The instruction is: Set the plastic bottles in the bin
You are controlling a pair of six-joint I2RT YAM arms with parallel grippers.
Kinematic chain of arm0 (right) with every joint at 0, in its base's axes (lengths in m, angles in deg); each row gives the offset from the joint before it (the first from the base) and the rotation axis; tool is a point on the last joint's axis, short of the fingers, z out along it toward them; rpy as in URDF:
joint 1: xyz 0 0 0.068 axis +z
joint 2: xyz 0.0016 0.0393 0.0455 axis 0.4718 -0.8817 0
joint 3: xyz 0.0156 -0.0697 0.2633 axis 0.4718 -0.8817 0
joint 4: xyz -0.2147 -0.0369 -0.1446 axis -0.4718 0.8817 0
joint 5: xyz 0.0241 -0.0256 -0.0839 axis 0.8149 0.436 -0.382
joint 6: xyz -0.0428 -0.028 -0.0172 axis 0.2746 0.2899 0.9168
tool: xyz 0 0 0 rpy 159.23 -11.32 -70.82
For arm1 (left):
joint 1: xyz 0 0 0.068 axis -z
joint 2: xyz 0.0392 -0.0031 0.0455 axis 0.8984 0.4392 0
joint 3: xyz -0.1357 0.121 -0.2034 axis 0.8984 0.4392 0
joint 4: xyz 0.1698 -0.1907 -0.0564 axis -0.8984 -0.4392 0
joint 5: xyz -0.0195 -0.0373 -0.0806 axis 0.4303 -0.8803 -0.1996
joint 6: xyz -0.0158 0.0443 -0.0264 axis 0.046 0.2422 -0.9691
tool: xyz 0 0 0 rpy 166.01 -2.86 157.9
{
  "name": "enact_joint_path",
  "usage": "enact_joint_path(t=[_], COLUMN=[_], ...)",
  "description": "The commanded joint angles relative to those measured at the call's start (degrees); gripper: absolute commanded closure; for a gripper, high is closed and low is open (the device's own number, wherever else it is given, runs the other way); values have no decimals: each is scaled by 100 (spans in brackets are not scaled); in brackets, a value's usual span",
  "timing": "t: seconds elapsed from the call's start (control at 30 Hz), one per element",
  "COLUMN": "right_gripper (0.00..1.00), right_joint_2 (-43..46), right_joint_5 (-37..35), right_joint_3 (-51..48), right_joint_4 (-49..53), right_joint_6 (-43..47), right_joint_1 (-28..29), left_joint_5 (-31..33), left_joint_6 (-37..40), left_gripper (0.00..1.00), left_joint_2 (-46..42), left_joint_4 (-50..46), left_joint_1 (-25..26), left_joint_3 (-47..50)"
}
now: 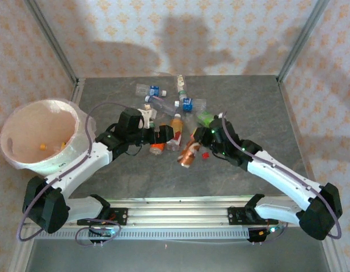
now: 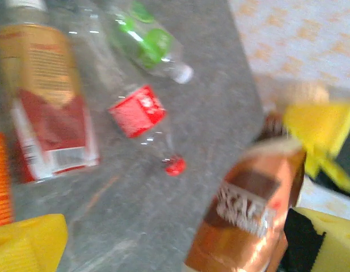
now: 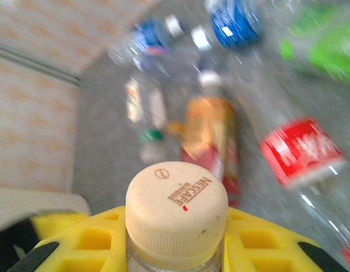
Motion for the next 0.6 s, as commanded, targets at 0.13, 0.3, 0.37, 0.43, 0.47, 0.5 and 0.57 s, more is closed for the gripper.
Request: enact_joint_path(t=[0.13,0.3,0.37,0.43,0.47,0.5,0.57], right_gripper=[72,72,72,72,72,72,70], right_joint_2=[-495,-678,-675,-627,-602,-585,-539], right_joint_5=[719,1097,1075,1088,1100,1104,1116], right_joint_3=[941,1123,1074,1036,1063,1097,1149], right_joint_4=[-1217,-1421,-1494,-1564,-1538,-1481,-1398], right_joint_6=[574,509,495,473,497,528,600], right_joint_1=[-90,-89,-91,-91,-91,-86,-88], left_joint_5=[-1473,-1703,-1778,-1640,-1626,-1591,-1462], left_joint_6=[540,554,521,684,723,733,733], left_gripper=[0,0,0,3,7,10,23], left_joint_2=[342,547,574,571,582,580,553], left_joint_4=[877,1088,1269,1053,974,938,872], left_joint_1=[347,452,454,450,448,453,442], left_joint_3=[-465,-690,-686,-724,-744,-751,-751])
